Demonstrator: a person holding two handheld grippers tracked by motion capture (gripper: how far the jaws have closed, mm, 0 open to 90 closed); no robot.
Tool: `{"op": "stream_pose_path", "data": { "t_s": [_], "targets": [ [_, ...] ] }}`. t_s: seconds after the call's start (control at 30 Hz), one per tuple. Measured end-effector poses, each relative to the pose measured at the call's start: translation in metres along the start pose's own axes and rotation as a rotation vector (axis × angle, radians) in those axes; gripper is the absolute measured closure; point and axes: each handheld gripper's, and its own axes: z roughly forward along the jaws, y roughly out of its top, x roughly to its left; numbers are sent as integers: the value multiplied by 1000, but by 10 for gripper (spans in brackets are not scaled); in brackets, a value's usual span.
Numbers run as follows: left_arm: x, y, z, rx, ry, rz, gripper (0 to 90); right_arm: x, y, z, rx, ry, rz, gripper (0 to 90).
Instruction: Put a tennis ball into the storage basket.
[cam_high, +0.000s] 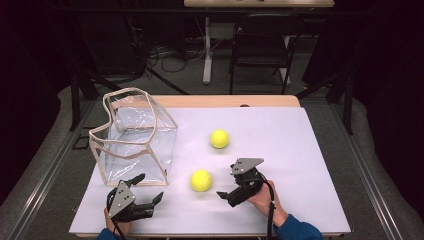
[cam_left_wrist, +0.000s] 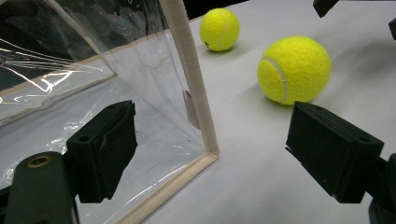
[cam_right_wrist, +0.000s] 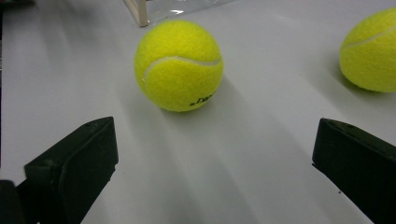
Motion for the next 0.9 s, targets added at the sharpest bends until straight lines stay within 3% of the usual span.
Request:
{"op": "stream_pose_path", "data": {
  "t_s": [0.9],
  "targets": [
    [0,0,0,12,-8,5,158,5,20,27,36,50,-27,0]
  ]
}}
